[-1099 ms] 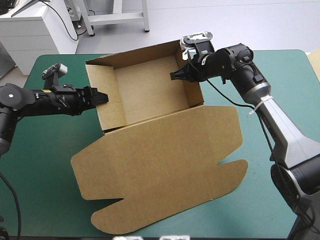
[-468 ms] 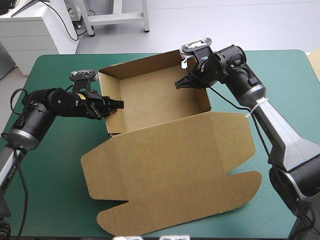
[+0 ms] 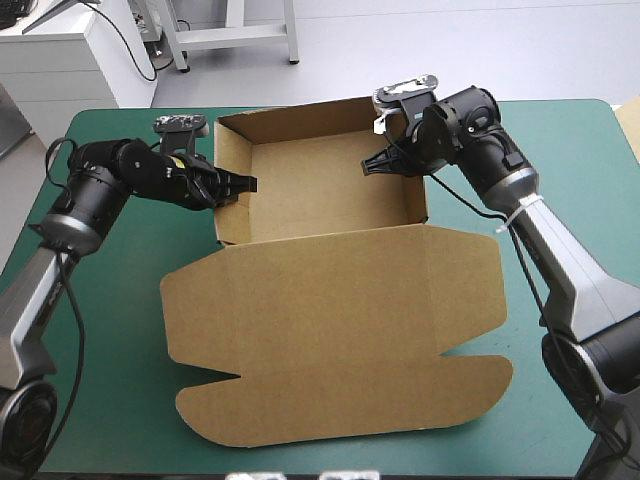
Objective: Fold the box
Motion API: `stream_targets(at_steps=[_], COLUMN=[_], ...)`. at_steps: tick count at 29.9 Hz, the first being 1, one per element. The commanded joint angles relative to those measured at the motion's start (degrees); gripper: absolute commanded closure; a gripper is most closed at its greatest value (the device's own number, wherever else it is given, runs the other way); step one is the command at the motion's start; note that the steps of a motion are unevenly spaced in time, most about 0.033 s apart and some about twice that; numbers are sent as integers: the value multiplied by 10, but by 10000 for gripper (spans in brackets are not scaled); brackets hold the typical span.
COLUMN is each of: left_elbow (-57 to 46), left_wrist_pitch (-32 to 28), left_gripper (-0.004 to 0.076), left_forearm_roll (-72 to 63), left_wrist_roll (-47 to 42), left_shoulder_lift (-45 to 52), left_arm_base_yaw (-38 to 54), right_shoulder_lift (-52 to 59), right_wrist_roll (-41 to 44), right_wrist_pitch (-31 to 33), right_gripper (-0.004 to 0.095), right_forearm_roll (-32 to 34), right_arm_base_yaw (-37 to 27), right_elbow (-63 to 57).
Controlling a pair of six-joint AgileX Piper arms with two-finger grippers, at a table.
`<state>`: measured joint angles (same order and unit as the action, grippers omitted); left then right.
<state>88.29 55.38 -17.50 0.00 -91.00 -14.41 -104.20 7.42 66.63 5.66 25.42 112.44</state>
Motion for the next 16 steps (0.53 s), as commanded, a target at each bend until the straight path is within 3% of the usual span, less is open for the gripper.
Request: stream_targets(at_steps=[1, 7, 16], left_elbow=[81, 131, 131], left_wrist_pitch=[-38, 9, 39], left_gripper=[731, 731, 731], left_forearm_roll=[-36, -9, -7], left_wrist_roll=[26, 9, 14], left_shoulder_lift=[-16, -85, -176], left_arm_base_yaw=[-12, -12, -21], right_shoulder_lift=[11, 2, -24], right_wrist_roll=[-45, -48, -49], right_wrist_pitch=[31, 38, 15], right_gripper=[927, 929, 929], right_forearm_roll=[-64, -94, -127], right_arm_base_yaw=[-28, -74, -75], right_elbow=[-4, -73, -92])
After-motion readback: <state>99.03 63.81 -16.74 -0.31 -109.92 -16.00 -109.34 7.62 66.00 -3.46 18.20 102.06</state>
